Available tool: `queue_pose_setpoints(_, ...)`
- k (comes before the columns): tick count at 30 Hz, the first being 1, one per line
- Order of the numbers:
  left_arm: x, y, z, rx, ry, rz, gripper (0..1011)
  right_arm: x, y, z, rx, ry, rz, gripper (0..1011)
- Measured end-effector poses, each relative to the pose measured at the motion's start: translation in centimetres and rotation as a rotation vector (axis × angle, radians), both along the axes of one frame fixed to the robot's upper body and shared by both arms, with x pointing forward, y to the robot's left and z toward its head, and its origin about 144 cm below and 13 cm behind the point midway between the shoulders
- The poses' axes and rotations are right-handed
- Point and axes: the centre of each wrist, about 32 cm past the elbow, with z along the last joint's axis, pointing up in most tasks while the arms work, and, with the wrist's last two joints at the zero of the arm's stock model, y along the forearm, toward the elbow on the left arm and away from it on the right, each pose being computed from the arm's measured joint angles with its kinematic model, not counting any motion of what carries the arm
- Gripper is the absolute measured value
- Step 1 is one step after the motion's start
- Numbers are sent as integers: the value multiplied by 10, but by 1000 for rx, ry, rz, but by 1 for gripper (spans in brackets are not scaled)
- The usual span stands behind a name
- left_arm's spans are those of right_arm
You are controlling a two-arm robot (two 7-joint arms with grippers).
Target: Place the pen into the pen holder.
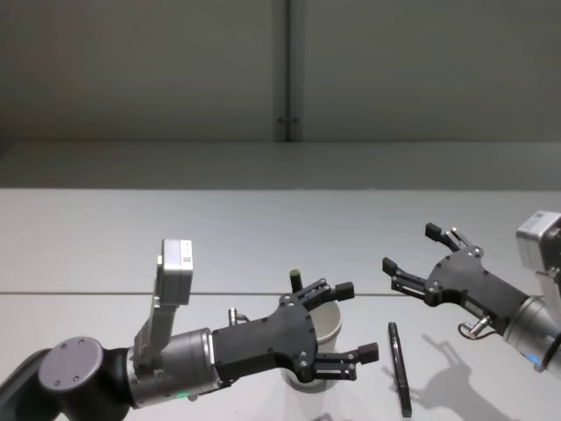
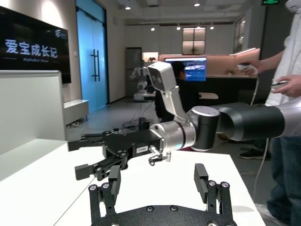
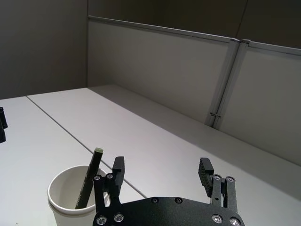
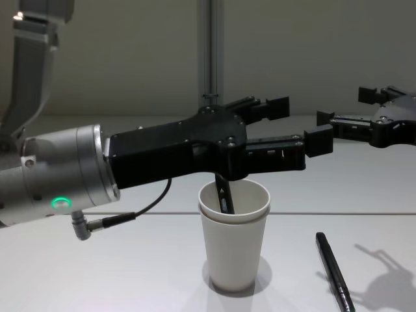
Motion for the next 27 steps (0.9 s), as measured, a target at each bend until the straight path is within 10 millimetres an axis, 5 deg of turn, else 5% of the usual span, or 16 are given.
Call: queue_pose_setpoints(27,-12,26,-7,150,-1,360,1002,-16,-27,-16,-215,-58,-324,1001)
